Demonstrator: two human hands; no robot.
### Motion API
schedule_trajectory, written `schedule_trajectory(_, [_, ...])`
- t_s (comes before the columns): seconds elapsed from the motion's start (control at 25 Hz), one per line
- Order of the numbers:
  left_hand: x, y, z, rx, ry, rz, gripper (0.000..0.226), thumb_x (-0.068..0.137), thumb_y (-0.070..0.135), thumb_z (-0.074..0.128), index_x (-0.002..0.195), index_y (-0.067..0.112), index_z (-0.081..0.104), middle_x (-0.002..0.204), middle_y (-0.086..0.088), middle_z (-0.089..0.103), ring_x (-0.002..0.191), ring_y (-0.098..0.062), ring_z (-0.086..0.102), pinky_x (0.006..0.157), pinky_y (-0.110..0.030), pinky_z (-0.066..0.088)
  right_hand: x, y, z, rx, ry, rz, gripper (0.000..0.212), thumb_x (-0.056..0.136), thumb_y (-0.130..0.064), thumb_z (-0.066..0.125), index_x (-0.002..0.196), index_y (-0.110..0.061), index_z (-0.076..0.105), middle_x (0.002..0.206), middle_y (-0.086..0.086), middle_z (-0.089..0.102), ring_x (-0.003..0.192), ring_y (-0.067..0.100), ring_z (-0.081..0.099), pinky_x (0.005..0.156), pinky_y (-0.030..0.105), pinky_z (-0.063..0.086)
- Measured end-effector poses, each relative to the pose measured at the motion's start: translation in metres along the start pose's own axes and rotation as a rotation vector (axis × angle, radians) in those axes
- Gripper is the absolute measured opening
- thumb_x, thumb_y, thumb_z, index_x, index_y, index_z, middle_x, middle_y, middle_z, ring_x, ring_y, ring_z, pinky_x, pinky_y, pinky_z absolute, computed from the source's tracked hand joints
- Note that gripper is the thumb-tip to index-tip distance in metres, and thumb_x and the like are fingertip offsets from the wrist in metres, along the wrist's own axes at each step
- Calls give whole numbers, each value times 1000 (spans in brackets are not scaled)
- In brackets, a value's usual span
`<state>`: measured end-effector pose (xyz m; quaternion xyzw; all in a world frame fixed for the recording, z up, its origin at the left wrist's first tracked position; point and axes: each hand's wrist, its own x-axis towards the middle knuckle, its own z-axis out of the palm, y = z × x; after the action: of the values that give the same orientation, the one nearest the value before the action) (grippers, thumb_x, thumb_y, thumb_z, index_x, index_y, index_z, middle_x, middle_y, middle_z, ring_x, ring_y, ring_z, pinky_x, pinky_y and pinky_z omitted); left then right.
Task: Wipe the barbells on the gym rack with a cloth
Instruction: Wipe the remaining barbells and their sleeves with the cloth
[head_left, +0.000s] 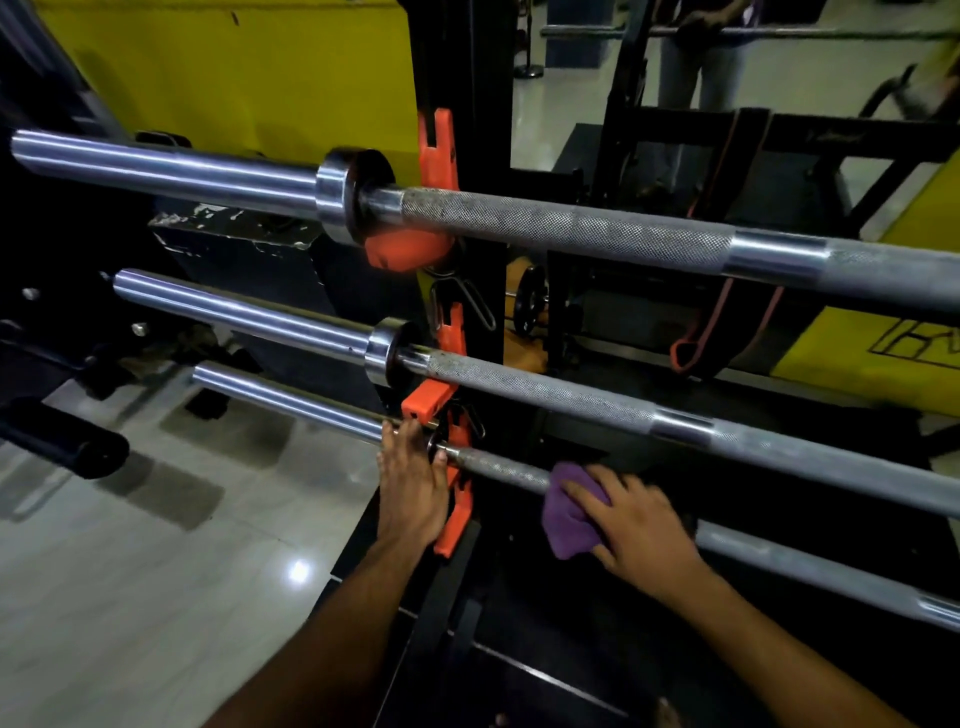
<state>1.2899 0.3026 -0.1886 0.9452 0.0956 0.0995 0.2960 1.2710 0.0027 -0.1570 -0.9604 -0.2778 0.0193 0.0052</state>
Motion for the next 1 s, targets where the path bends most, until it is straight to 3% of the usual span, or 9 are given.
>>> schedule_trajectory(0.16, [2, -6, 3, -8, -22, 32, 55, 107, 37, 36, 157, 19, 21, 167, 1, 8, 154, -15, -15, 124, -56, 13, -35, 33, 3, 13, 13, 97, 76, 71, -54, 59, 142, -32, 48, 128, 6, 56, 85, 25, 61, 65, 38, 52])
schedule_trajectory(0.24, [2, -7, 2, -50, -23, 31, 56, 106, 35, 38, 157, 22, 18, 167, 1, 6, 153, -14, -17, 124, -56, 11, -15, 16, 2, 31, -11, 180, 70, 69, -53, 54, 135, -30, 53, 114, 3, 60, 79, 25, 61, 62, 40, 53])
schedule_trajectory(0.32, [2, -7, 3, -75, -31, 25, 57, 106, 33, 39, 158, 23, 16, 168, 1, 2, 153, -13, -19, 124, -55, 11, 23, -22, 2, 59, 2, 202, 65, 65, -51, 63, 125, -27, 55, 103, 4, 62, 76, 27, 62, 60, 41, 52])
schedule_trajectory(0.44, [4, -10, 5, -23, -58, 2, 59, 106, 38, 38, 158, 16, 20, 168, -1, 2, 153, -14, -18, 123, -55, 16, 81, -84, 4, 12, 76, 96, 70, 59, -42, 78, 123, -26, 52, 109, 9, 59, 82, 32, 59, 67, 42, 47])
schedule_trajectory(0.6, [2, -7, -1, -42, -64, 10, 81, 95, 68, 16, 157, 17, 22, 168, 0, 0, 153, -16, -17, 125, -53, 14, 99, -101, -3, -19, 62, -22, 71, 68, -34, 75, 135, -29, 51, 124, 11, 55, 92, 33, 56, 74, 45, 47])
schedule_trajectory(0.8, [4, -15, 8, -3, -38, 7, 69, 101, 55, 15, 160, 19, 15, 168, -2, -2, 152, -14, -21, 125, -52, 10, 35, -33, 1, -17, 11, -112, 82, 61, -40, 72, 139, -33, 50, 144, 12, 51, 99, 32, 56, 72, 43, 51])
schedule_trajectory(1.0, [7, -17, 14, 11, -44, -3, 60, 105, 37, 31, 159, 16, 17, 168, -3, 1, 152, -15, -21, 125, -51, 9, 33, -28, -4, 10, -20, 40, 78, 62, -43, 77, 134, -29, 49, 124, 11, 58, 83, 29, 62, 63, 41, 54])
